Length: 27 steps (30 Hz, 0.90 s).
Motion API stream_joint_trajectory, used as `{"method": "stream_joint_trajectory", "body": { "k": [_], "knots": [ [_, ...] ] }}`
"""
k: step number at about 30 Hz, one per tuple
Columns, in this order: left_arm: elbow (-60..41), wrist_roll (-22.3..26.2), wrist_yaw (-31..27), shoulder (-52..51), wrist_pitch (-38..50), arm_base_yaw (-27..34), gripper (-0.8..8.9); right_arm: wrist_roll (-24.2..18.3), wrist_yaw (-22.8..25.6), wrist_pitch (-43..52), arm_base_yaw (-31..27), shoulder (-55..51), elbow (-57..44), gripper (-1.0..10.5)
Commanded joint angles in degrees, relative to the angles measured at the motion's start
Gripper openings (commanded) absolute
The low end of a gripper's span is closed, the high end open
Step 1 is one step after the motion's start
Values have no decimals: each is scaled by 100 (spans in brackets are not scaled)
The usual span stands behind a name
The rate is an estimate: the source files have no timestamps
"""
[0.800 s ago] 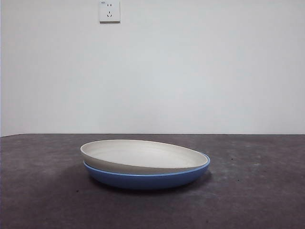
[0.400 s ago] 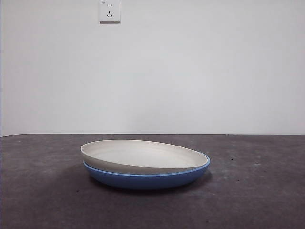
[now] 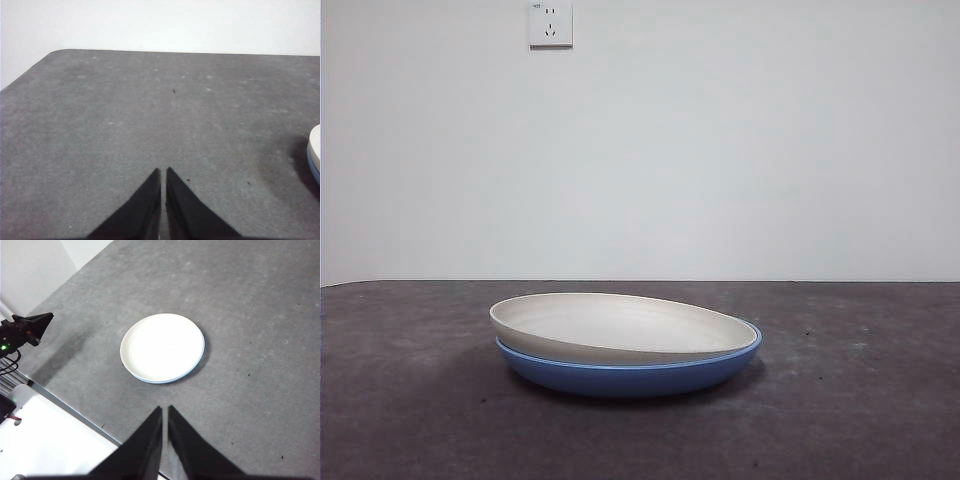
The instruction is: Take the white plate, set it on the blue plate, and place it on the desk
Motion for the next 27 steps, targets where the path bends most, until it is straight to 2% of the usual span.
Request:
{"method": "stream_joint_trajectory", "body": {
  "k": [1, 13, 14, 17, 21, 24, 27],
  "knots": [
    [-118, 94, -20, -11, -33, 7, 19, 15, 2, -407, 35, 22, 66, 14],
    [-118, 94, -20, -11, -33, 7, 19, 13, 7, -407, -22, 22, 66, 14],
    [-118, 94, -20, -11, -33, 7, 19, -94, 0, -407, -125, 20, 66, 14],
    [-118, 94, -20, -11, -33, 7, 19, -870, 35, -304, -772, -37, -35, 15],
    [-118, 94, -20, -11, -33, 7, 19, -1508, 33, 907, -1818, -509, -850, 14],
    [-118, 92, -20, -11, -33, 7, 19, -1740, 15, 2271, -2374, -1001, -1928, 14],
    [-118, 92, -20, -11, -33, 7, 19, -1764, 15, 3482, -2806, -1482, -3104, 14]
  ]
}}
